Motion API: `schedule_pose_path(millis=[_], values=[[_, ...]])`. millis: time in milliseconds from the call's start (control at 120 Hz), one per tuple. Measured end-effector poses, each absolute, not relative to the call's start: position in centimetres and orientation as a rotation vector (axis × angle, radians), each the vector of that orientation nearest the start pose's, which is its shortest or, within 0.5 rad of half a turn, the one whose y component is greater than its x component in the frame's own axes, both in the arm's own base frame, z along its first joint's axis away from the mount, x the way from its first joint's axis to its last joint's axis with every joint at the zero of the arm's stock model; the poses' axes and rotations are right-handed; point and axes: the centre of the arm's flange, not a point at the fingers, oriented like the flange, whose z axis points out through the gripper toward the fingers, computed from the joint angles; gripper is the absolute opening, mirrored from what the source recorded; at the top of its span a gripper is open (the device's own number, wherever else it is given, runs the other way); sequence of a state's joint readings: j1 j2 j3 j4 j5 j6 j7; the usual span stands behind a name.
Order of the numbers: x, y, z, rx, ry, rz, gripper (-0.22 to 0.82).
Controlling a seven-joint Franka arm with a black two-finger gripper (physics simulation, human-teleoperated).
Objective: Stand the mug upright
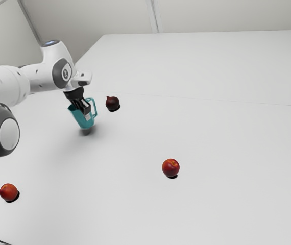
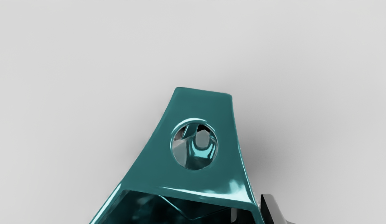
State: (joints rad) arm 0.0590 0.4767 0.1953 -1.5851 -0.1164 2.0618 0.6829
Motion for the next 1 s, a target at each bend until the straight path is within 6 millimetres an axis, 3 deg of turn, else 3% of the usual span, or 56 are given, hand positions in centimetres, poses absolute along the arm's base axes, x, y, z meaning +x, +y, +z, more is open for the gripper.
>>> schedule_pose_path(millis=[75, 217, 392, 575, 708, 800, 858, 925, 1000], values=[[66.6, 13.0, 36.0, -3.096, 0.608, -0.012, -0.17], [65.8, 11.1, 35.0, -3.118, 0.551, 0.017, -0.17], [65.6, 10.4, 34.1, -3.134, 0.466, 0.028, -0.17], [65.6, 10.2, 33.9, -3.152, 0.39, 0.028, 0.23], [65.6, 10.1, 34.5, -3.158, 0.342, 0.016, 0.4], [65.6, 9.8, 37.4, -3.156, 0.33, -0.036, 0.47], [65.3, 9.7, 40.3, -3.156, 0.322, -0.076, 0.5], [64.4, 9.1, 46.0, -3.156, 0.327, -0.149, 0.53], [64.5, 6.7, 53.6, -3.124, 0.38, -0.233, 0.55]])
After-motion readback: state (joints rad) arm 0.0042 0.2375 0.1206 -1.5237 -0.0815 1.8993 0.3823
